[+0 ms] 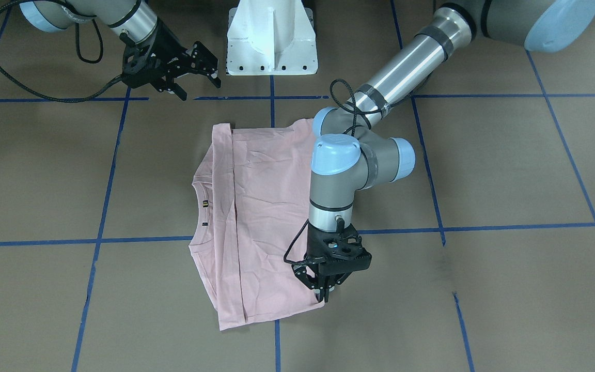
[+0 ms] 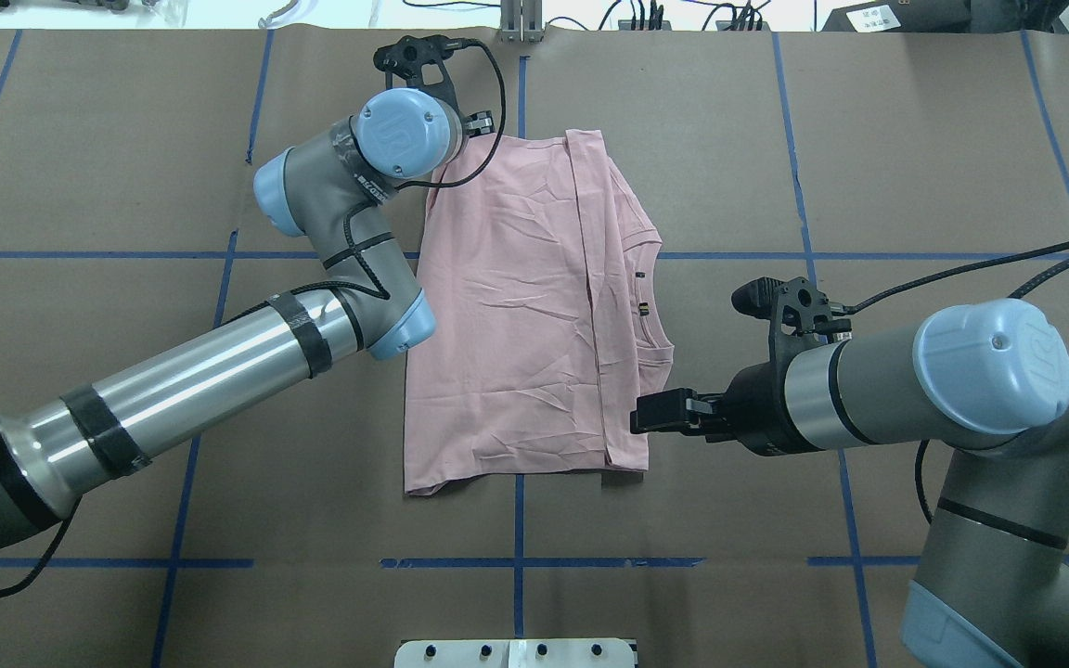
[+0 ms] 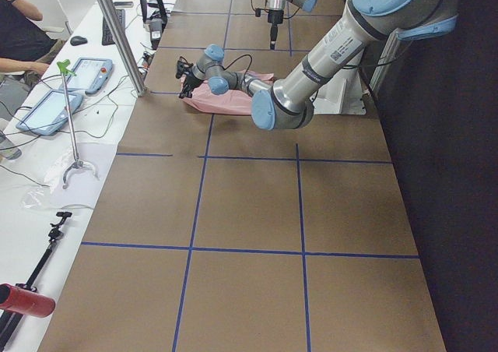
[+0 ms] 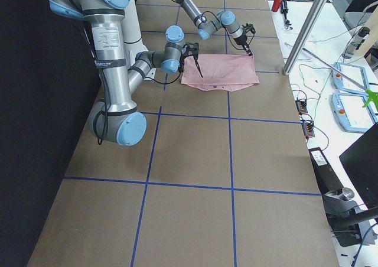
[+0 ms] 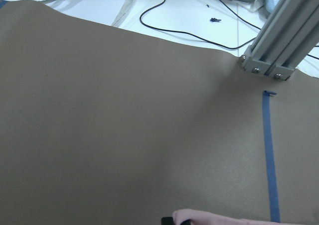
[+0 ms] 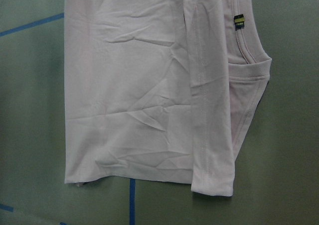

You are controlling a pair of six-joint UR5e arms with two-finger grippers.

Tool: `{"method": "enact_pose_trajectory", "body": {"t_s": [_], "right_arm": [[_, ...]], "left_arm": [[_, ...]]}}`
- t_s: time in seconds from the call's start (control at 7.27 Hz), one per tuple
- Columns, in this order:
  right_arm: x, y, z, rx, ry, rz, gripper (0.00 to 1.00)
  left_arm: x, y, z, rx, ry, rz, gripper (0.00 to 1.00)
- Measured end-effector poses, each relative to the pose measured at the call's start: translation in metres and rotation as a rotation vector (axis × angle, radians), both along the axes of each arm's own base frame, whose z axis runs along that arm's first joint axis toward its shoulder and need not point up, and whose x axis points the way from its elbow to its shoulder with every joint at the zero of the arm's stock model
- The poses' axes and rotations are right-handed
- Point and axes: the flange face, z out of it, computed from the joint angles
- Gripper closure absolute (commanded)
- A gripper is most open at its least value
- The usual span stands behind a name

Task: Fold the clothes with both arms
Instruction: 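Rotate the shirt square with the right gripper while the left gripper lifts away, then move the left gripper to the shirt's near corner by the hem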

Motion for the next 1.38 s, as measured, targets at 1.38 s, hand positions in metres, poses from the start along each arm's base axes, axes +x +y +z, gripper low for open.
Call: {"method": "enact_pose_trajectory", "body": {"t_s": [1.38], "right_arm": [[-0.007, -0.054, 0.021, -0.113, 0.21, 0.112, 0.0]], "left_arm": [[-0.124, 0.136, 0.031, -0.166, 0.149, 0.207, 0.0]]}}
